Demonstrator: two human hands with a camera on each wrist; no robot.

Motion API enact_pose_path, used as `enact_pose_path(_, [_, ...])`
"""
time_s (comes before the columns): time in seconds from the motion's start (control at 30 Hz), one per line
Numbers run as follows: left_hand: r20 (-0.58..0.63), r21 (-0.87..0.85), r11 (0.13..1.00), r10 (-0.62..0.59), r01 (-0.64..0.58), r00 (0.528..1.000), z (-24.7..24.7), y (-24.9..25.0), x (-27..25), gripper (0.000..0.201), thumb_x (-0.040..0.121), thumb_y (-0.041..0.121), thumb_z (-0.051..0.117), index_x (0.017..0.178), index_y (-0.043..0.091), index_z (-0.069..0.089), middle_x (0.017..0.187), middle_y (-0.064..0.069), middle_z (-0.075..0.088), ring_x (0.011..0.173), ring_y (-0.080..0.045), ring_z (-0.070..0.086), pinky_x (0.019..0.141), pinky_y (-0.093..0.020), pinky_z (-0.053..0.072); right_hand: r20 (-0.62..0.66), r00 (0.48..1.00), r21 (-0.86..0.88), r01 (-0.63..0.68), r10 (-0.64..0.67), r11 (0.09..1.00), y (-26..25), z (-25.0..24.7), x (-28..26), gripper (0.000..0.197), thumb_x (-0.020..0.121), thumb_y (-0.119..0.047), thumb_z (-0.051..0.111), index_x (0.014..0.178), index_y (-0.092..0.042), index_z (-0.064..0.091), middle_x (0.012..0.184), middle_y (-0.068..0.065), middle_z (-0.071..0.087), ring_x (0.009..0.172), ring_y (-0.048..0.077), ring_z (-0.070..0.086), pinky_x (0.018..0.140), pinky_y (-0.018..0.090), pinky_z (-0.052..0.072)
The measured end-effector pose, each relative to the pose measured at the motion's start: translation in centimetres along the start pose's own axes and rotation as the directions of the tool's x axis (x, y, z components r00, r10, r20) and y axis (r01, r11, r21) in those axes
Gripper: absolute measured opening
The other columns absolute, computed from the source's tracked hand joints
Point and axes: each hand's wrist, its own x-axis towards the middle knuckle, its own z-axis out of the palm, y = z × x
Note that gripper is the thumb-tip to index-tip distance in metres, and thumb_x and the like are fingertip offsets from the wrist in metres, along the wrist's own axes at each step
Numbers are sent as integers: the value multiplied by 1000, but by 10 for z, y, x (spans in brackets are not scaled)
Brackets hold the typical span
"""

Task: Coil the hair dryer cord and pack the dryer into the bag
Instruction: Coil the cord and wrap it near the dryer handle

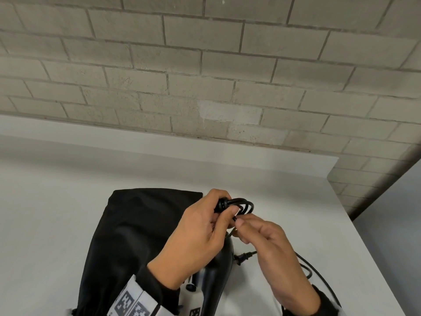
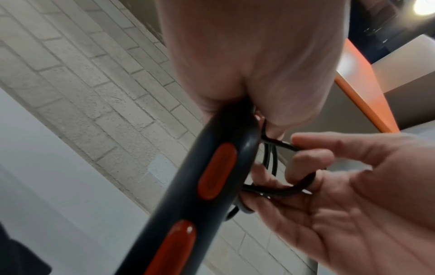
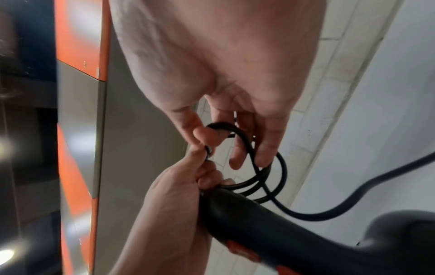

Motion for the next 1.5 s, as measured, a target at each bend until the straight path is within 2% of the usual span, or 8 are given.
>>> enact_pose_path(0.33, [-27,-58,998,-31,29,999,-9,-8,-1,14,98,33,50,111,28,53,71,1,59,52,-10,46,53,-15,37,-88,996,247,-8,31,969,9,-4,-11,21,75,-29,76,90,-15,75,88,12,75,87,21,71,81,27,56])
enact_pose_path(0.57, [-70,-17,1000,-9,8,998,-11,-13,3,15,101,24,50,114,26,58,78,8,58,59,-17,51,58,-23,44,110,978,709,-203,179,675,3,-15,-17,57,62,-36,87,100,3,69,49,2,42,28,9,37,34,18,34])
enact_pose_path(0.73, [-119,9,998,-68,69,991,-20,-24,2,11,101,23,51,108,28,57,79,2,60,63,-19,55,60,-27,48,101,994,133,-58,44,989,23,-16,-29,33,61,-29,88,89,-20,73,62,9,65,61,22,64,66,23,53])
enact_pose_path(0.83, [-100,9,998,-60,61,993,-17,-24,-3,11,101,21,51,108,25,57,76,2,56,59,-18,48,56,-20,41,1,997,-72,72,-72,995,42,-13,-38,32,66,-7,81,89,-27,71,88,5,74,107,16,66,100,22,45])
enact_pose_path(1.0, [-59,-28,998,-51,50,997,-12,-16,-6,10,100,22,51,107,26,57,72,-1,53,54,-8,42,54,-16,36,-222,909,-250,296,-352,922,58,-16,-42,26,74,-4,74,85,-27,71,97,-2,73,118,18,61,100,30,47])
enact_pose_path(1.17, [-82,-29,998,-55,53,995,-25,-2,5,8,100,26,51,105,26,58,64,2,51,45,-5,37,49,-12,31,-524,833,140,289,-177,947,47,-40,-40,45,78,24,52,70,-17,70,64,14,71,72,28,74,78,27,58])
enact_pose_path(1.37, [0,70,997,-45,45,999,-24,1,8,13,98,35,47,104,28,57,64,13,48,53,-7,41,54,-11,33,-462,887,477,256,-8,841,37,-59,-40,38,50,-34,93,75,-18,70,62,11,68,81,30,74,79,48,58])
enact_pose_path(1.5, [-1,78,996,-51,51,999,-19,0,8,10,101,28,49,106,25,58,66,20,49,54,-6,43,54,-10,33,-442,889,578,183,117,796,33,-63,-40,22,52,-22,77,73,-20,70,58,7,62,53,21,66,57,33,59])
